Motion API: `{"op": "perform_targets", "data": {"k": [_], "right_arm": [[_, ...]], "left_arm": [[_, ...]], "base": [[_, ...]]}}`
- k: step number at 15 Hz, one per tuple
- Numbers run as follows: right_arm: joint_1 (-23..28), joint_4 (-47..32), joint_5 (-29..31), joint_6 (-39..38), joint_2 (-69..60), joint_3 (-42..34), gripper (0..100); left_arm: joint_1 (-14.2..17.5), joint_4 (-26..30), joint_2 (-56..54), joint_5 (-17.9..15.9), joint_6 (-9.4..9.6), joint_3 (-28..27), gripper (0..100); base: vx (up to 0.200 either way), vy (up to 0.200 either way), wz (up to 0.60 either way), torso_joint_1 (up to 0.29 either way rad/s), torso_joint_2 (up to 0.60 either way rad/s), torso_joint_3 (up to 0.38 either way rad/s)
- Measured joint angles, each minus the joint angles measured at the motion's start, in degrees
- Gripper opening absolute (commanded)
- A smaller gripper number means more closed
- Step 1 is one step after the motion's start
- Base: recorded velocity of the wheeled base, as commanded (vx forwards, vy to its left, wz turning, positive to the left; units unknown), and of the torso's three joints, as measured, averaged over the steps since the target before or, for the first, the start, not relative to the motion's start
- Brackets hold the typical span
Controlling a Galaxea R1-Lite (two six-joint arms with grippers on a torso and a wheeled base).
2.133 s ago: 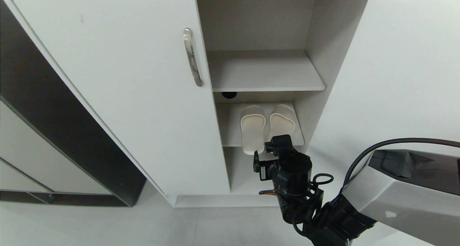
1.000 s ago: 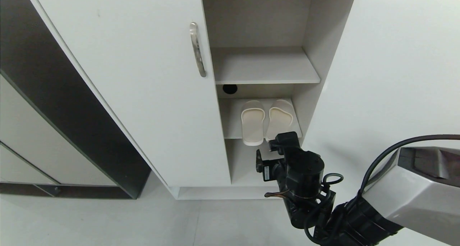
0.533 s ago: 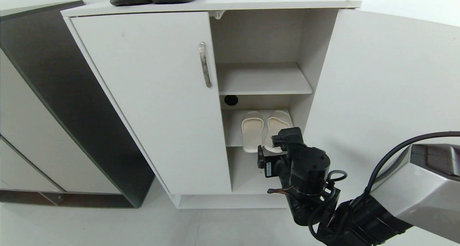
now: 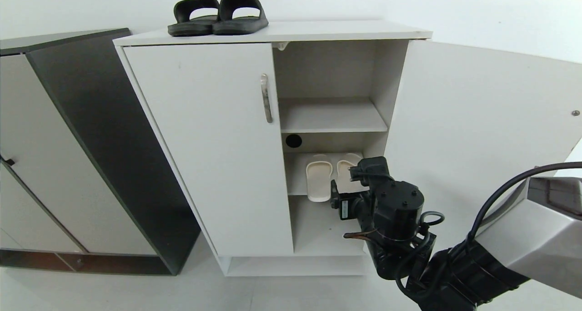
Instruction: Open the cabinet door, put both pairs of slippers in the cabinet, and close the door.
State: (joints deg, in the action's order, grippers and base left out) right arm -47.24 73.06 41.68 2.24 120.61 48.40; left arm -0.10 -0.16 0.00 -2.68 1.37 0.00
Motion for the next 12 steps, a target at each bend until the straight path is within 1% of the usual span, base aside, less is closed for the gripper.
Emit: {"op": "perform_targets", "data": {"k": [2,8,12], "right_arm": [[0.0,0.0,-2.1,-0.1,-0.3,-1.0,100],[0.1,0.0,-3.2,-0.2,-0.5,-2.4,100],[0.0,0.1,-3.3,-0.2,-0.6,-2.5,100]], "left_arm": [[0.0,0.0,0.0,0.0,-0.33,0.0,0],[0.0,0.0,0.0,0.0,-0.39,0.0,0],[0.0,0.0,0.0,0.0,-0.35,0.0,0]], "base": [[0.0,0.0,0.0,0.0,0.0,0.0],[0.0,0.0,0.0,0.0,0.0,0.0],[0.0,0.2,0.0,0.004,0.0,0.002]]}}
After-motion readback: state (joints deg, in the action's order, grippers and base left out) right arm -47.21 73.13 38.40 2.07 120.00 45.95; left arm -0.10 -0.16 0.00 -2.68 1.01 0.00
